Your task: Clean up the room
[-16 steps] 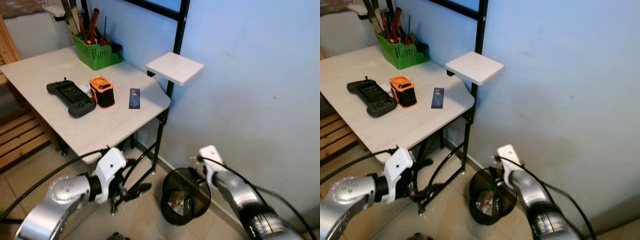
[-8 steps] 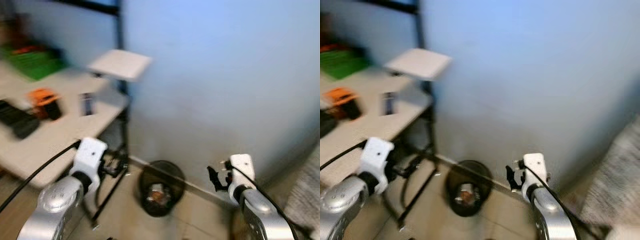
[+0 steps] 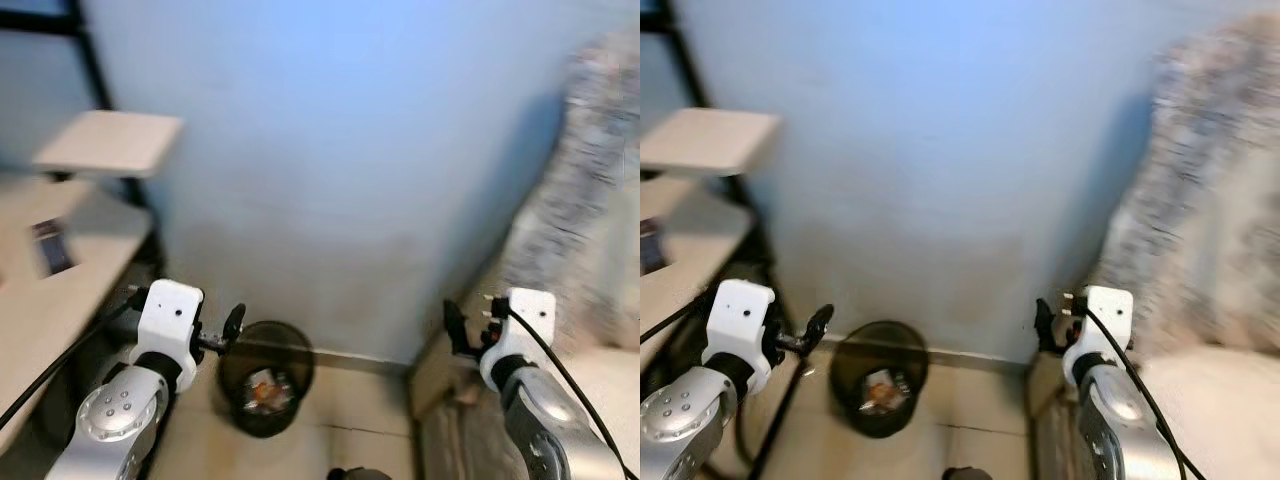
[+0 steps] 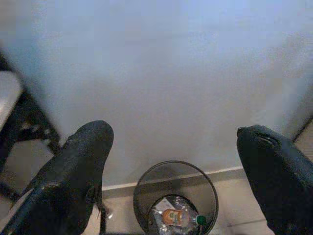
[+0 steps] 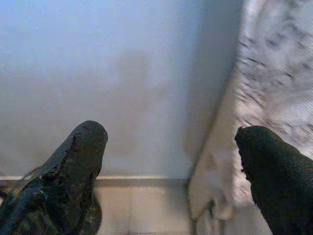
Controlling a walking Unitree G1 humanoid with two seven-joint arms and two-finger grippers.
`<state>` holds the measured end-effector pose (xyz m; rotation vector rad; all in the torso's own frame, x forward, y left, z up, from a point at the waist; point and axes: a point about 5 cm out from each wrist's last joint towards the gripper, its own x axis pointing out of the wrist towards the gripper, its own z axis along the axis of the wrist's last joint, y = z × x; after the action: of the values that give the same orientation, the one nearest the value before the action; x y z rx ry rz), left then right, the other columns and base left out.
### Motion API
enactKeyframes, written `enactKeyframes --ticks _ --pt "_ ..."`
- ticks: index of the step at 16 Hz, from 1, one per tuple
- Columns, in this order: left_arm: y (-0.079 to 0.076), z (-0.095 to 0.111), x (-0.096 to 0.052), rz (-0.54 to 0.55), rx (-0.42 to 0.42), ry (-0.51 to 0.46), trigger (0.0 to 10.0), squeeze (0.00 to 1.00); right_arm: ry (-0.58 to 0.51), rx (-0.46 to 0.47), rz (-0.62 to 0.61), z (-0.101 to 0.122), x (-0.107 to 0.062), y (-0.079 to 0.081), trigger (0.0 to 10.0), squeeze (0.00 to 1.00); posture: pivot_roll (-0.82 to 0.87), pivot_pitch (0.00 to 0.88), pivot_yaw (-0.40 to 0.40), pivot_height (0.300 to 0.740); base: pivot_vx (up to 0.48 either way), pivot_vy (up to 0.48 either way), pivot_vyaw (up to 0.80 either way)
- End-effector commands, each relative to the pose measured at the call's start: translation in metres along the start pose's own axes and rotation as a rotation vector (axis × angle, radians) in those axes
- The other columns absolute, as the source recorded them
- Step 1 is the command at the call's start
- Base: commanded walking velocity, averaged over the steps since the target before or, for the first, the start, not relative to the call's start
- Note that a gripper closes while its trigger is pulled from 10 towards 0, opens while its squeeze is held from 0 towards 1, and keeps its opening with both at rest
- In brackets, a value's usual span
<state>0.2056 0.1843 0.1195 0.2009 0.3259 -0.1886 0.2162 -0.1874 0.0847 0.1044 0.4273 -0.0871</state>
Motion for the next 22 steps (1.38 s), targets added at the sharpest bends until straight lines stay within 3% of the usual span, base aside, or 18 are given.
enactKeyframes --ticks 1,5,7,8,9,10,13,17,22 --pt "0.006 0.006 0.005 0.033 -0.009 -0.013 10.0 0.00 0.011 -0.016 0.017 0.000 0.002 0.003 10.0 1.00 -0.04 0.000 -0.056 0.740 0.000 0.000 -0.78" --pt "0.007 0.012 0.008 0.017 0.013 -0.020 10.0 0.00 -0.005 -0.014 0.019 0.009 0.004 0.009 10.0 1.00 -0.04 0.000 -0.054 0.740 0.000 0.000 -0.78" --pt "0.005 0.013 0.008 0.013 0.020 -0.019 10.0 0.00 -0.004 -0.011 0.023 0.009 0.002 0.011 10.0 0.95 -0.04 0.000 -0.055 0.740 0.000 0.000 -0.78" --pt "0.004 0.014 0.008 0.012 0.019 -0.022 10.0 0.00 0.001 0.011 0.031 0.007 0.001 0.013 10.0 0.89 -0.04 0.000 -0.058 0.740 0.000 0.000 -0.78" --pt "0.003 0.014 0.006 0.014 0.018 -0.022 10.0 0.00 0.008 0.023 0.030 0.005 -0.001 0.014 10.0 0.65 -0.03 0.000 -0.062 0.740 0.000 0.000 -0.78" --pt "0.002 0.014 0.005 0.019 0.017 -0.021 10.0 0.00 0.018 0.035 0.025 0.003 -0.002 0.014 10.0 0.55 -0.03 0.000 -0.059 0.740 0.000 0.000 -0.78" --pt "0.005 0.017 0.002 0.044 0.009 -0.020 10.0 0.00 0.022 0.049 0.030 0.002 -0.003 0.015 10.0 0.44 -0.03 0.000 -0.049 0.740 0.000 0.000 -0.78" --pt "0.012 0.020 0.001 0.078 0.011 -0.028 10.0 0.00 0.036 0.085 0.002 0.000 -0.004 0.014 10.0 0.44 -0.04 0.000 -0.033 0.740 0.000 0.000 -0.78" --pt "0.014 0.021 0.003 0.089 0.001 -0.025 10.0 0.00 0.043 0.039 0.002 0.005 0.001 0.014 10.0 0.45 -0.07 0.000 -0.003 0.740 0.000 0.000 -0.78"
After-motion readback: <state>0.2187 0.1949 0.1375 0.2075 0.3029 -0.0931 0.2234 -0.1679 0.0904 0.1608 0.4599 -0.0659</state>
